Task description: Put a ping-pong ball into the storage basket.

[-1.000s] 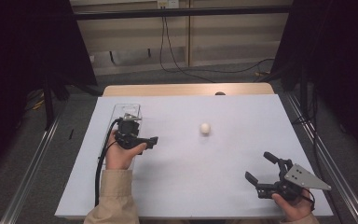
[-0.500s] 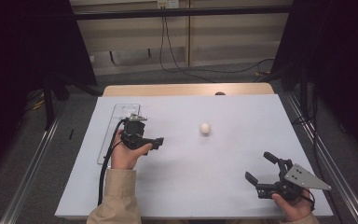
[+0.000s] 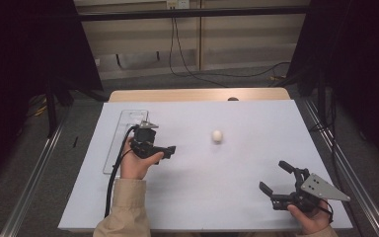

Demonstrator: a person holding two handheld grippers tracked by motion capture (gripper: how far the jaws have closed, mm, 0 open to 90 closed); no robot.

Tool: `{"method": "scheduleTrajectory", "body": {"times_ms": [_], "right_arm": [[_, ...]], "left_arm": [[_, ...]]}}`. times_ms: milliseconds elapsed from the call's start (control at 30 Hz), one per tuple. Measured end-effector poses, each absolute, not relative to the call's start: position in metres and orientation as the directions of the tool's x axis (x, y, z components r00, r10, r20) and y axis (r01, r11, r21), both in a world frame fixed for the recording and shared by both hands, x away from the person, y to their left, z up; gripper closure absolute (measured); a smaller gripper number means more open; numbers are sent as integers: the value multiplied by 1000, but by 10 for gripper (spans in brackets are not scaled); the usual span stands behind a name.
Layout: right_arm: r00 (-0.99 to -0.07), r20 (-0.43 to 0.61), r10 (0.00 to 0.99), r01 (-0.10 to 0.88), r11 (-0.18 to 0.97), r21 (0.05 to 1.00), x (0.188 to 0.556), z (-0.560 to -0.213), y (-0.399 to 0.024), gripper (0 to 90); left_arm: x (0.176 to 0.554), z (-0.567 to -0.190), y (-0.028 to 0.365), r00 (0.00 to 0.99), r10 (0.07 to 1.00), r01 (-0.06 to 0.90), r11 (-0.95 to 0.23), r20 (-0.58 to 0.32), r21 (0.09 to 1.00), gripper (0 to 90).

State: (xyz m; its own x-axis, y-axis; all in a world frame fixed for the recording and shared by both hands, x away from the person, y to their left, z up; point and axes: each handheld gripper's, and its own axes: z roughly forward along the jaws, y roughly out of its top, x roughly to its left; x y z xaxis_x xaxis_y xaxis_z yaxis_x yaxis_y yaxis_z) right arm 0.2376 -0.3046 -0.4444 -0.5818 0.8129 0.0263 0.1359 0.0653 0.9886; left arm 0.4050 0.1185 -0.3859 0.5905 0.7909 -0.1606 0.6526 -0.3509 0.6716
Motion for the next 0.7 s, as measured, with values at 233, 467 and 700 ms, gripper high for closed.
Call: {"method": "scheduleTrajectory", "body": {"times_ms": [233, 467, 700], "right_arm": [[-582, 27, 813, 136, 65, 989, 238, -444, -305, 43], [-583, 26, 812, 135, 66, 989, 238, -444, -305, 43], [-582, 25, 812, 136, 67, 988, 238, -444, -304, 43]], "left_arm": [[405, -387, 115, 595, 788, 644, -351, -157, 680, 131], [405, -389, 109, 598, 787, 640, -352, -155, 683, 127], [405, -391, 105, 609, 779, 636, -364, -153, 680, 126]]}}
